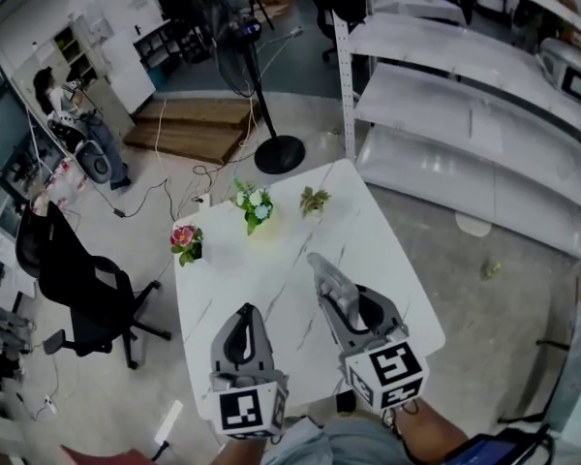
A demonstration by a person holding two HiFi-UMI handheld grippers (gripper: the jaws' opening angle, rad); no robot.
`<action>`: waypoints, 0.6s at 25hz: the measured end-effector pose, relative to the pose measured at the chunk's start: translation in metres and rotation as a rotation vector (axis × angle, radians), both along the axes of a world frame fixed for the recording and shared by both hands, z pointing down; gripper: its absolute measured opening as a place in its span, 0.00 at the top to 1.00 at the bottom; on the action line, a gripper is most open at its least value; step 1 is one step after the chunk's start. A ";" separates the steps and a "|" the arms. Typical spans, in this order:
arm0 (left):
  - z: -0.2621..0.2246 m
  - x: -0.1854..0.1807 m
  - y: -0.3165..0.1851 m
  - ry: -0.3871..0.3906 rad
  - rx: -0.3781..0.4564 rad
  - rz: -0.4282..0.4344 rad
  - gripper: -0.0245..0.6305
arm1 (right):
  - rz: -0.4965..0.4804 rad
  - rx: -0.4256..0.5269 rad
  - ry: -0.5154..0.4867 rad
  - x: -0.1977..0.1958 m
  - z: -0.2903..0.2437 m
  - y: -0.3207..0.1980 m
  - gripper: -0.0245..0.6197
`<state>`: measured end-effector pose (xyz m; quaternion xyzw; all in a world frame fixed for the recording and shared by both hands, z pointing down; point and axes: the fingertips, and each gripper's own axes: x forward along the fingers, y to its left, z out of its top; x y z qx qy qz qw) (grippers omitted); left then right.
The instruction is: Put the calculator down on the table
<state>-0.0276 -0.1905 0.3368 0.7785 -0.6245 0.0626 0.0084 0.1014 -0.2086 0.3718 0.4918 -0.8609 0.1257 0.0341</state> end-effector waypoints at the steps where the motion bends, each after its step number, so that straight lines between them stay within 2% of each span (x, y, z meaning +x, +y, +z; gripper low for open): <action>1: -0.003 -0.003 -0.003 0.005 0.004 -0.014 0.95 | -0.009 0.008 0.003 -0.001 -0.003 -0.006 0.74; 6: -0.021 -0.022 -0.019 0.024 0.073 -0.069 0.95 | -0.051 0.029 0.022 -0.009 -0.015 -0.027 0.74; 9: -0.025 -0.032 -0.025 0.034 0.082 -0.099 0.95 | -0.069 0.035 0.036 -0.014 -0.014 -0.036 0.74; 15: -0.013 -0.043 -0.038 0.056 0.060 -0.107 0.95 | -0.077 0.007 0.069 -0.024 0.006 -0.050 0.74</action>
